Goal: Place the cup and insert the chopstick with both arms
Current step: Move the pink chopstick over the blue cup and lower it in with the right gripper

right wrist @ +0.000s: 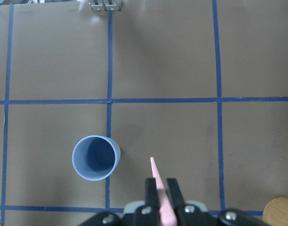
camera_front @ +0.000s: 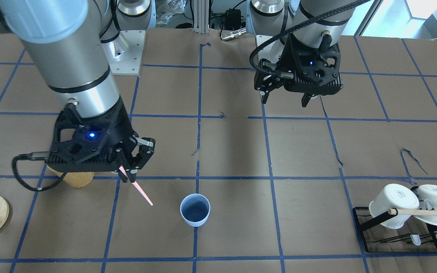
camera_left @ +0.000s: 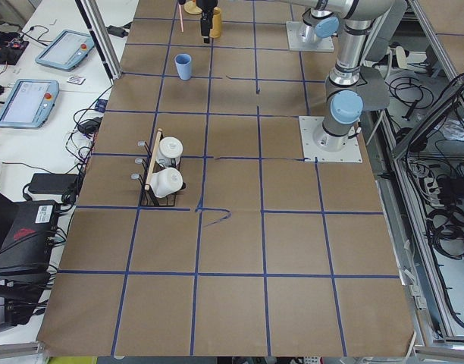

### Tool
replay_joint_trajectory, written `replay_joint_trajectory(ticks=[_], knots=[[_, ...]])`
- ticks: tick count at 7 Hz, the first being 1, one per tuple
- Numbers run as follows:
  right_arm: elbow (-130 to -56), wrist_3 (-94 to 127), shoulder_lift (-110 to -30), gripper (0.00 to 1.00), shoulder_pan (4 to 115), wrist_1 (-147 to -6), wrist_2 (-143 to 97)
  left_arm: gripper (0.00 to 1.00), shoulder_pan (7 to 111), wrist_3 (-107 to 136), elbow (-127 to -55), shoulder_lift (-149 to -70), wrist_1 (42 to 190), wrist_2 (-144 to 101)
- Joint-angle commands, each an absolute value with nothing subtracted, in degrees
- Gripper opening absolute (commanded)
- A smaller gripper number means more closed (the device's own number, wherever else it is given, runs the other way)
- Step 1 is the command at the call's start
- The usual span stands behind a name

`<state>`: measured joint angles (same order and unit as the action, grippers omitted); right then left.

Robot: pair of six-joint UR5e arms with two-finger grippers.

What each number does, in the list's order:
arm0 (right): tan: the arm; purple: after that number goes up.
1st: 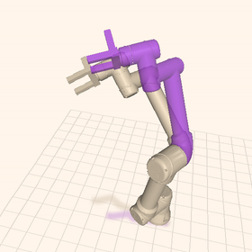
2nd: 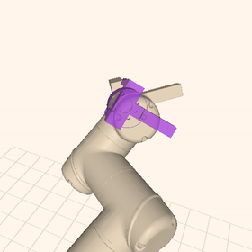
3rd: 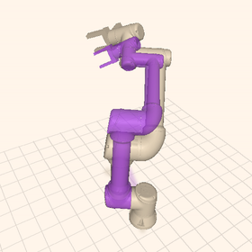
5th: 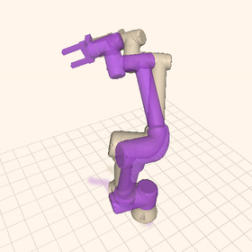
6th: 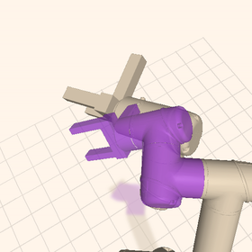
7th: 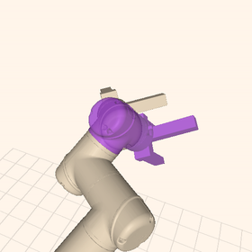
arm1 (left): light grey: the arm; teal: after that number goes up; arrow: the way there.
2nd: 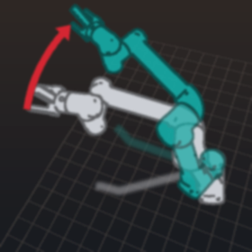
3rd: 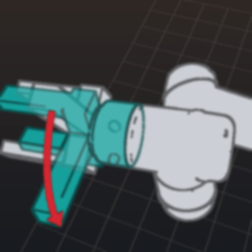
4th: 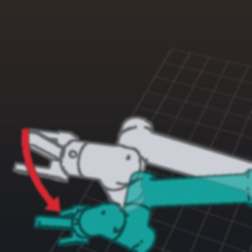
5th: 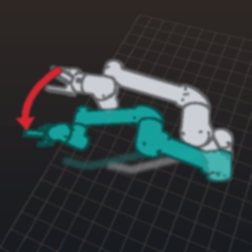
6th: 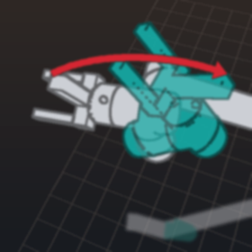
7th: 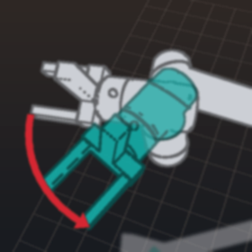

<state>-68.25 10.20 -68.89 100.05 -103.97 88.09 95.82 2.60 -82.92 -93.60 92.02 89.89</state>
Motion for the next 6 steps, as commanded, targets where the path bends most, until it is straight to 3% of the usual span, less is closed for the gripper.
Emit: replay_joint_trajectory(ticks=[1,6], knots=[[-72.59,15.44,-68.82,0.06,104.05,-110.72,88.85,1.00,93.53,1.94,-92.00,-88.43,82.84,90.26],[-72.68,23.46,-64.43,0.06,107.66,-115.85,88.94,1.00,92.20,1.85,-88.42,-88.51,90.26,91.50]])
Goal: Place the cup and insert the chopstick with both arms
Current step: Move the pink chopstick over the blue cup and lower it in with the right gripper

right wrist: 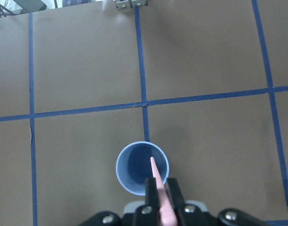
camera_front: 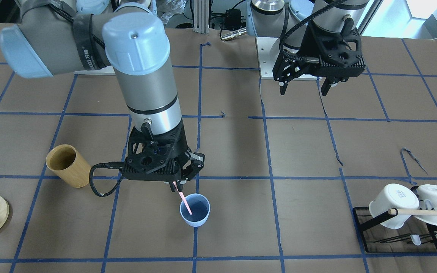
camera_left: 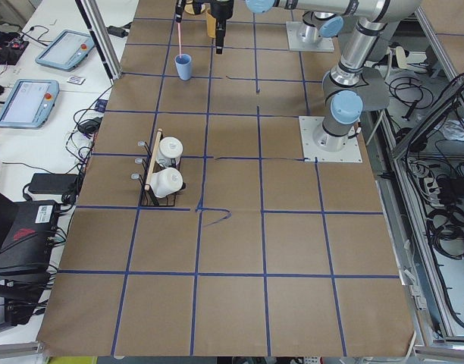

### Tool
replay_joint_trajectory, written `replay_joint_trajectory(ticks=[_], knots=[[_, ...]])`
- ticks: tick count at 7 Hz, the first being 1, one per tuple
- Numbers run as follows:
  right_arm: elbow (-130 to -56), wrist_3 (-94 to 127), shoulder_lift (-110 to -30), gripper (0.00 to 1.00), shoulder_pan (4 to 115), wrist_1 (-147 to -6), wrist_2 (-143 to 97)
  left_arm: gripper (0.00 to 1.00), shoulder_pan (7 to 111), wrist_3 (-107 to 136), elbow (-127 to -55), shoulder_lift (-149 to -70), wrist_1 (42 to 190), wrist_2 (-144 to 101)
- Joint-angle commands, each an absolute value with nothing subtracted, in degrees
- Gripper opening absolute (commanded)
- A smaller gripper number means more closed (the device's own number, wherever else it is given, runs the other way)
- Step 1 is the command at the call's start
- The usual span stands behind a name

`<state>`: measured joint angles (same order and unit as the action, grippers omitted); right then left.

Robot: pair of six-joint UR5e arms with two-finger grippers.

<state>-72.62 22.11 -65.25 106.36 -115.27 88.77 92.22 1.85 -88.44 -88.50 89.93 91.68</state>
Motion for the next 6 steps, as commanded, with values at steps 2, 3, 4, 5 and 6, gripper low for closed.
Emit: replay_joint_trajectory(ticks=[2,3,4,5,6], knots=[[-72.86,23.29,-62.15,0.06,107.84,-116.01,88.86,1.00,92.20,1.85,-88.42,-88.42,90.18,91.41],[-72.86,23.03,-60.92,0.07,107.93,-116.02,88.86,1.00,92.20,1.85,-88.42,-88.42,90.18,91.41],[-72.95,22.59,-60.56,0.09,107.93,-115.93,88.86,1.00,92.20,1.85,-88.33,-88.42,90.18,91.41],[-73.12,22.33,-60.38,0.20,107.93,-115.84,88.86,1.00,92.20,1.85,-88.33,-88.33,90.18,91.49],[-73.21,23.02,-60.21,0.66,107.93,-115.67,88.77,1.00,92.20,1.85,-88.33,-88.24,90.18,91.49]])
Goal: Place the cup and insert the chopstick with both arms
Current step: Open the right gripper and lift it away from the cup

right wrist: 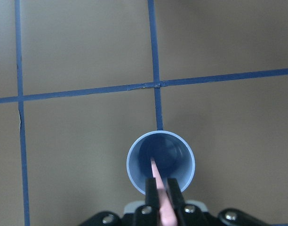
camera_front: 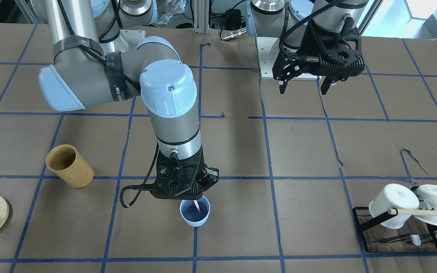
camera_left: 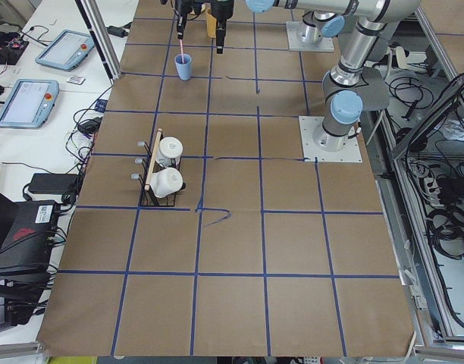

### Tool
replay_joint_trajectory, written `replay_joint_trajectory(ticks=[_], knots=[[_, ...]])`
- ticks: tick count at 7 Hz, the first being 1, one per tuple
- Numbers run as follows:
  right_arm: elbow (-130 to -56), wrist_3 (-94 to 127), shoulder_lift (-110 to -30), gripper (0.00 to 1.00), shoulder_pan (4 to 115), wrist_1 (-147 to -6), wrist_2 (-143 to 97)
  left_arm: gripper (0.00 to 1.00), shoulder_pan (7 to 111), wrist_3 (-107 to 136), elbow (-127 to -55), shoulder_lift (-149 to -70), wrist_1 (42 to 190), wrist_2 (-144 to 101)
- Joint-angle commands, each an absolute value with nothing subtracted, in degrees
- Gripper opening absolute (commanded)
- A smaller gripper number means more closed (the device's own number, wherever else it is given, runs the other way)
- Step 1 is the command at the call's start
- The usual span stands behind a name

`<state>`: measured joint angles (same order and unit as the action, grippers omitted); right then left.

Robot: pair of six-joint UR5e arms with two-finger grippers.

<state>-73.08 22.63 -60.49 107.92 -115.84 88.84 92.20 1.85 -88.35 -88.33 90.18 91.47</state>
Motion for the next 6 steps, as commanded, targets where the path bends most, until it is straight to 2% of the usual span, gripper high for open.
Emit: replay_joint_trajectory(ticks=[1,2,4,6], knots=[[-72.78,23.20,-60.29,0.78,107.93,-114.97,88.86,1.00,92.20,1.85,-88.33,-88.16,90.26,91.58],[-71.21,22.59,-60.73,0.80,107.76,-114.61,88.86,1.00,92.11,1.85,-88.33,-88.15,90.26,91.58],[-61.05,21.98,-60.91,0.81,107.05,-101.50,88.24,1.00,92.20,1.85,-88.33,-87.98,90.35,91.58],[-58.45,13.23,-63.09,0.81,100.94,-90.85,89.03,1.00,92.20,1.85,-88.33,-88.07,90.35,91.58]])
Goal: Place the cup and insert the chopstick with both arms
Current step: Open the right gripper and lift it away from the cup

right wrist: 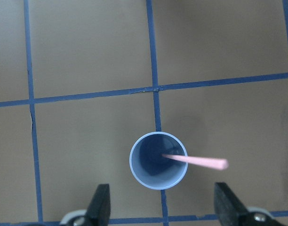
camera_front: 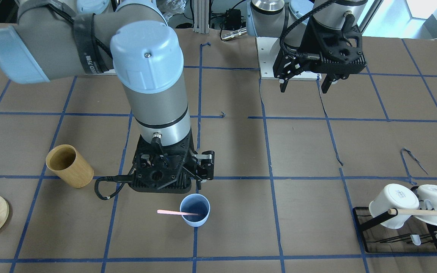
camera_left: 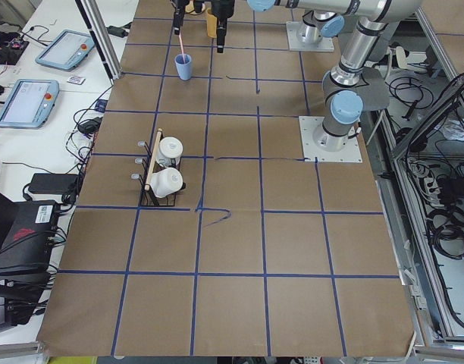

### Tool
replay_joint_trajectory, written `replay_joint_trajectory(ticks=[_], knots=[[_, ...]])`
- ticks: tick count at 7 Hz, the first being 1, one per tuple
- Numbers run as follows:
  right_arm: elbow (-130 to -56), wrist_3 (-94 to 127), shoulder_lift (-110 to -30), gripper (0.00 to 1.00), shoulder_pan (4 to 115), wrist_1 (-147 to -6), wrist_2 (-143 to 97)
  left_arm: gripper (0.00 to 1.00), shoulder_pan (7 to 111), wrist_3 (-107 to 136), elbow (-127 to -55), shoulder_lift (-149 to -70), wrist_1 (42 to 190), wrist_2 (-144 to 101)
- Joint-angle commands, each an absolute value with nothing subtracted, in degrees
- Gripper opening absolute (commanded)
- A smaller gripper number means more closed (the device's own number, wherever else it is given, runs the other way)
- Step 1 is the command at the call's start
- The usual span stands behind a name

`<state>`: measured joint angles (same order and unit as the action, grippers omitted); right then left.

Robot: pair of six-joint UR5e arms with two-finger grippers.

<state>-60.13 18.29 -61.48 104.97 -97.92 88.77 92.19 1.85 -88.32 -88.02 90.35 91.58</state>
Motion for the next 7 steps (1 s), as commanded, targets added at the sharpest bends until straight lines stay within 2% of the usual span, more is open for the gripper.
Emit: replay_joint_trajectory(ticks=[1,3,5,6,7], knots=[[-58.71,8.05,-65.11,0.81,96.29,-86.09,89.03,1.00,92.11,1.85,-88.16,-88.15,90.18,91.32],[-62.02,-4.60,-69.41,0.81,89.24,-79.56,89.64,1.00,92.02,1.85,-88.33,-87.98,90.09,91.67],[-76.20,-5.54,-79.66,0.81,87.37,-83.46,90.61,1.00,91.93,1.85,-88.42,-87.98,90.26,91.84],[-82.99,-5.71,-84.15,1.00,87.54,-92.81,90.27,1.00,91.93,1.85,-88.42,-87.89,90.44,91.85],[-85.49,-5.80,-87.51,1.00,87.89,-94.47,89.92,1.00,92.02,1.85,-88.42,-87.89,90.44,91.85]])
